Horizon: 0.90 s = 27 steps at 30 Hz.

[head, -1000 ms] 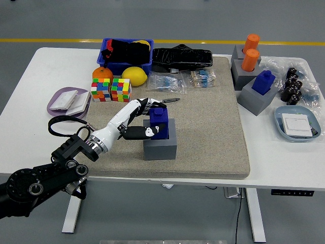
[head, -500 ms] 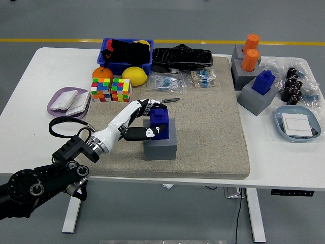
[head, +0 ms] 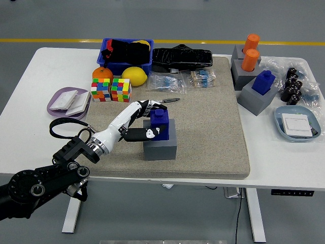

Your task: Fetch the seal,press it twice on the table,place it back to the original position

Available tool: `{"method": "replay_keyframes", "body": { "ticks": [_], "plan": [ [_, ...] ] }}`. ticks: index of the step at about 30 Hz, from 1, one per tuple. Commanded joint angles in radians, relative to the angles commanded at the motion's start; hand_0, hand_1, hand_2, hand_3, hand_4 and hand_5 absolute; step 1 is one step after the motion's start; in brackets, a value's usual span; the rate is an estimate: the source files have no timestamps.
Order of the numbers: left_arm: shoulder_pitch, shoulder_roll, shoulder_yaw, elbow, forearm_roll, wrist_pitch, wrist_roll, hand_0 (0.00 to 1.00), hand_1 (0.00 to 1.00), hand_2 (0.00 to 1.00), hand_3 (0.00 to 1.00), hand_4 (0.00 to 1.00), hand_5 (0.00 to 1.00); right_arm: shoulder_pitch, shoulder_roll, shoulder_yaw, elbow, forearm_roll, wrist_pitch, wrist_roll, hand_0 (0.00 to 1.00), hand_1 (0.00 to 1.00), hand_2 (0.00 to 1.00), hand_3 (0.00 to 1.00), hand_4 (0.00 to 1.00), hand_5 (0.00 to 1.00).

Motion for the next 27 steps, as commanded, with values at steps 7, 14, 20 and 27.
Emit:
{"method": "replay_keyframes", "body": {
  "ticks": [7, 14, 20, 27],
  "plan": [
    [-0.002, -0.003, 0.002, 0.004, -0.005, 0.007, -0.009, 0.629, 0.445, 0.504, 0.682, 0.533, 0.002, 0.0, 0.0, -0.001, 0.0, 0.001, 0.0, 0.0, 0.792, 0.699, 0.676, 0.652, 0.827, 0.465],
    [-0.003, -0.005, 0.001, 0.007, -0.005, 0.009, -0.012, 0.629, 0.446, 0.504, 0.683, 0.533, 0.002, 0.0, 0.0, -0.001, 0.0, 0.0, 0.0, 0.0, 0.791, 0.699, 0.676, 0.652, 0.827, 0.465],
    [-0.005, -0.005, 0.003, 0.011, -0.005, 0.01, -0.013, 0.628, 0.446, 0.504, 0.683, 0.535, 0.002, 0.001, 0.0, -0.001, 0.001, 0.0, 0.0, 0.001, 0.792, 0.7, 0.676, 0.652, 0.827, 0.465],
    [-0.003, -0.004, 0.008, 0.017, -0.003, 0.016, -0.02, 0.628, 0.446, 0.505, 0.683, 0.538, 0.002, 0.0, -0.001, 0.0, 0.001, 0.0, -0.001, 0.002, 0.791, 0.7, 0.676, 0.652, 0.827, 0.465]
  ]
}}
